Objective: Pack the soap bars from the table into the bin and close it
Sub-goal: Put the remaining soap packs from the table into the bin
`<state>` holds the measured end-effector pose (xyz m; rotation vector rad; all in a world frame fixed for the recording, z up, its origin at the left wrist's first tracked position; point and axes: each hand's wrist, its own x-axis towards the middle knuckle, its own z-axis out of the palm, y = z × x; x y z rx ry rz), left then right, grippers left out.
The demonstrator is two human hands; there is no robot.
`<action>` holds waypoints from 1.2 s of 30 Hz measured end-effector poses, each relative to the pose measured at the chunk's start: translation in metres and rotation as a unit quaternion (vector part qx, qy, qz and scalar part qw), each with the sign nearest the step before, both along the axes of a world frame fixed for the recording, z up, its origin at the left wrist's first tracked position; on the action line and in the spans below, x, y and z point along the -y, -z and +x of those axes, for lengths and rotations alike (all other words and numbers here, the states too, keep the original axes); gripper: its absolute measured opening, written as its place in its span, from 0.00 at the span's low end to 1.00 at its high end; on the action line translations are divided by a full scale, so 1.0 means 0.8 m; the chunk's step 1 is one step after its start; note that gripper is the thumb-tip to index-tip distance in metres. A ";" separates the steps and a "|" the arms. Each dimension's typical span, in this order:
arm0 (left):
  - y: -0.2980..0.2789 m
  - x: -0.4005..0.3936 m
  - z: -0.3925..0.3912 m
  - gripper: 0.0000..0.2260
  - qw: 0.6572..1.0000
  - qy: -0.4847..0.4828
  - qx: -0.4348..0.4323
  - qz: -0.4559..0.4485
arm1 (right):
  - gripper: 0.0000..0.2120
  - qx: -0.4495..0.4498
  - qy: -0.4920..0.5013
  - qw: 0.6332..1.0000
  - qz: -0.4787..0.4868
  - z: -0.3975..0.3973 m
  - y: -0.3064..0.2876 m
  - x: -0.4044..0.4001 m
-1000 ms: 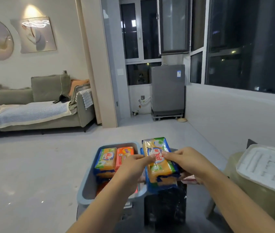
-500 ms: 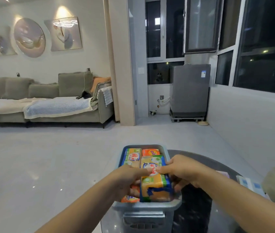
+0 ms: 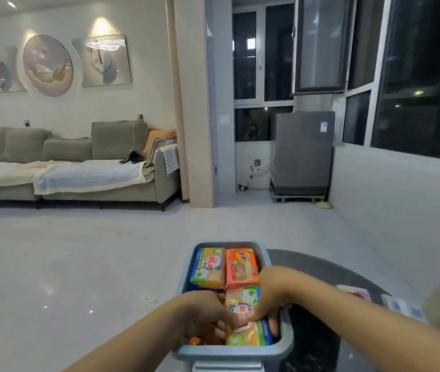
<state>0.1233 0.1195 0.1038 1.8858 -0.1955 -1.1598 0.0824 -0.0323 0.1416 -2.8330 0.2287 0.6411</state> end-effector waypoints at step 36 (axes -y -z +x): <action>0.015 0.144 -0.097 0.13 0.834 -0.113 0.527 -0.120 | 0.07 0.501 0.188 0.775 0.338 -0.107 0.085 0.114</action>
